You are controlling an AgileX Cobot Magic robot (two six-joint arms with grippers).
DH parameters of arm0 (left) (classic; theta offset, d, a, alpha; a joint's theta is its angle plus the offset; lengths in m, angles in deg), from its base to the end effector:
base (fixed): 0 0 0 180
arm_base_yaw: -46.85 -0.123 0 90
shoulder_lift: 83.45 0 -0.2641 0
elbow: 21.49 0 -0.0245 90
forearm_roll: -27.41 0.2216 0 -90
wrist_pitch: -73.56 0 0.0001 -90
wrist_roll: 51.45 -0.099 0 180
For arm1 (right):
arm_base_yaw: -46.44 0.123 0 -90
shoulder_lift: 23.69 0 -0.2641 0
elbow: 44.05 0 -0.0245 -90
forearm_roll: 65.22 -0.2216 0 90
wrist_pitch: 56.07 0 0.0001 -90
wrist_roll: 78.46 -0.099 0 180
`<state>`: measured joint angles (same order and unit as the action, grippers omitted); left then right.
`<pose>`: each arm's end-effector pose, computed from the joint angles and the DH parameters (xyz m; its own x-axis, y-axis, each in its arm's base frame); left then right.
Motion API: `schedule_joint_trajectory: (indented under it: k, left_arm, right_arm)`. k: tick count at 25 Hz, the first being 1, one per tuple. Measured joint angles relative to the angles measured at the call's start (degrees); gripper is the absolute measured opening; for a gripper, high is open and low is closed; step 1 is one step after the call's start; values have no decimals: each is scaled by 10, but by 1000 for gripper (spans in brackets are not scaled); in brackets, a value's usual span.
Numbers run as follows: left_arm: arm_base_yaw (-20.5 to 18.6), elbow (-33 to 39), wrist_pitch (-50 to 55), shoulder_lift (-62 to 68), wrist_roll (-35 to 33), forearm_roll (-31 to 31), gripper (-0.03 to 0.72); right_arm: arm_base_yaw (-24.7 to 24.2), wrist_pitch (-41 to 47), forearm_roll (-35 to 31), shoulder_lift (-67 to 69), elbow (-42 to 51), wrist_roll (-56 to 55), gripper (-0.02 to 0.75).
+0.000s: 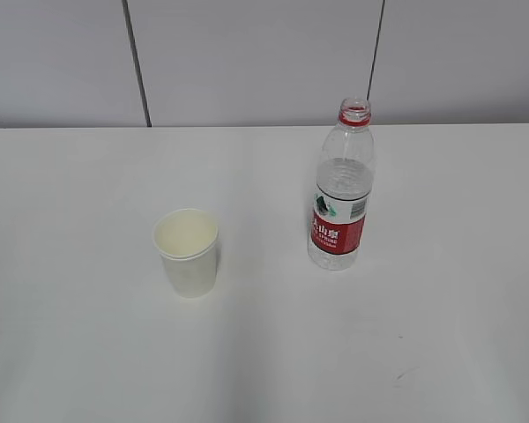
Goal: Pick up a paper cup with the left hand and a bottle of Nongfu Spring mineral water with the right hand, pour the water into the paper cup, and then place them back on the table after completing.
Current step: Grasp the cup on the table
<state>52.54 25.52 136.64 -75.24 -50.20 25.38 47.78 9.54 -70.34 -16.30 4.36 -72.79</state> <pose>-0.0065 -0.0025 0.2603 -0.4760 0.0094 -0.8794 0.1088 0.9929 -0.0483 -0.0083 0.0079 0.2504 -0.5130 -0.0737 -0.8552 -0.1247 0.9921 -0.0107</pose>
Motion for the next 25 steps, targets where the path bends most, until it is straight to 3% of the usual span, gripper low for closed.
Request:
schedule_joint_trajectory:
  k: [18,20,24,25]
  left_arm:
    - [0,0,0,0,0,-1,250]
    - [0,0,0,0,0,-1,323]
    - [0,0,0,0,0,-1,599]
    - [0,0,0,0,0,-1,629]
  right_arm:
    - [0,0,0,0,0,0,587]
    - [0,0,0,0,0,0,587]
    - [0,0,0,0,0,0,587]
    - [0,0,0,0,0,0,587]
